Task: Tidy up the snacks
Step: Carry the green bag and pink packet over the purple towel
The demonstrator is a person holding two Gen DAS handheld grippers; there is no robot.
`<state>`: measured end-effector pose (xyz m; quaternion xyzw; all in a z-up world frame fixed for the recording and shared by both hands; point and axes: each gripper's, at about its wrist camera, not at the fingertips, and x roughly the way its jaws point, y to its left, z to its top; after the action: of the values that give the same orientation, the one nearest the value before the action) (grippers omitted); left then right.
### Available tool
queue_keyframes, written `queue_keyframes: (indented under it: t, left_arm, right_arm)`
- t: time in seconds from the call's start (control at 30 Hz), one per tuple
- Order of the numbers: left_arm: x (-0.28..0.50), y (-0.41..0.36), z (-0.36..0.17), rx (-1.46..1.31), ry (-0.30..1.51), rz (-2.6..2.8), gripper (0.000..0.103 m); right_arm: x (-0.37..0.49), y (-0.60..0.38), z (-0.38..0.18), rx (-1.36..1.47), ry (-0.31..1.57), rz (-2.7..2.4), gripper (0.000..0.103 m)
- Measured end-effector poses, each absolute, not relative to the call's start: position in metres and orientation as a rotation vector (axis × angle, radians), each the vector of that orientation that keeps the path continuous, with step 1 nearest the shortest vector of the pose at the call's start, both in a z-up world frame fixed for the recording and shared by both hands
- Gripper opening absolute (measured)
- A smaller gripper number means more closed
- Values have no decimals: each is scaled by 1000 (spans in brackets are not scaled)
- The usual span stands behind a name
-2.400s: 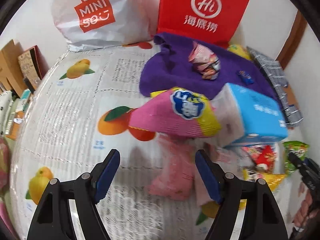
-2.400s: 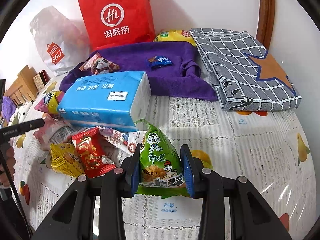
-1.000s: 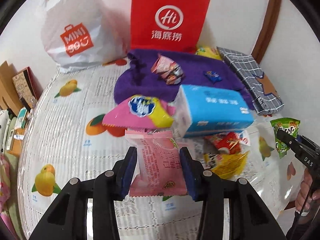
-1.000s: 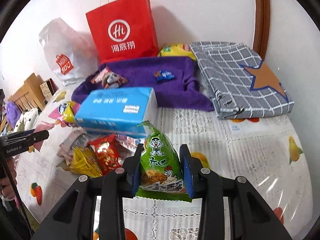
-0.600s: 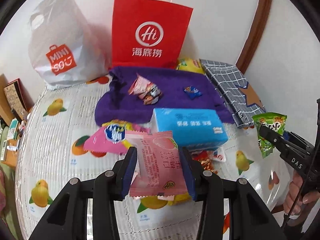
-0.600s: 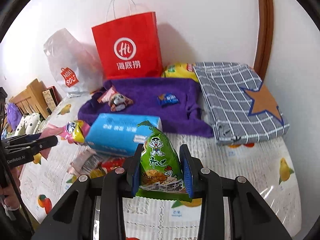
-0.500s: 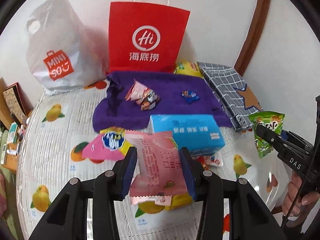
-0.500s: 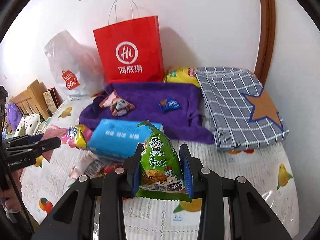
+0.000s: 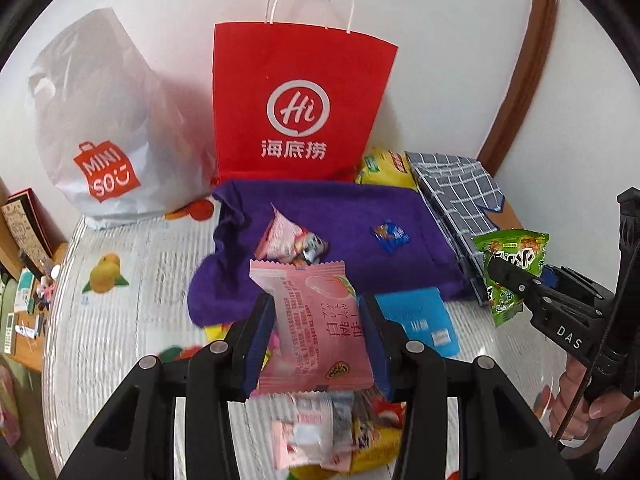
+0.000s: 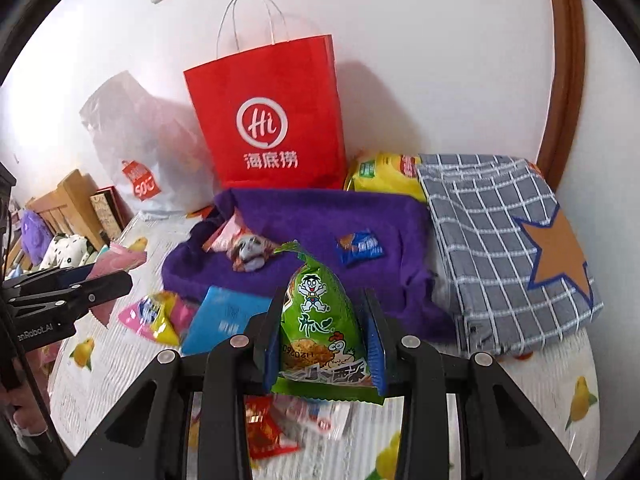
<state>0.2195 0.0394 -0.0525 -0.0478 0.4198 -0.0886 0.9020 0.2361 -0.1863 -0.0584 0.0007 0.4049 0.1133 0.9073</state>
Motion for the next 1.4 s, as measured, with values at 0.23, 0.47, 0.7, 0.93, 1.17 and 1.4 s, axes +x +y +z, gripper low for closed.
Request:
queue_keyframes:
  t: [0.23, 0.47, 0.7, 0.93, 1.17, 1.4]
  left_arm:
    - [252, 41, -45, -82, 859, -171, 42]
    - [289, 38, -44, -78, 850, -168, 42]
    - [324, 38, -47, -84, 849, -171, 42]
    - [350, 46, -71, -96, 864, -157, 42]
    - [364, 55, -91, -106, 898, -135, 42]
    - [373, 60, -107, -114, 937, -133, 42]
  right_arm:
    - [280, -181, -56, 12, 837, 229, 35]
    - [317, -181, -50, 22, 816, 215, 35]
    - [349, -179, -52, 23, 814, 222, 35]
    - [373, -177, -71, -2, 832, 219, 35]
    - [395, -180, -106, -40, 902, 188, 35]
    - [403, -184, -124, -63, 945, 186, 35]
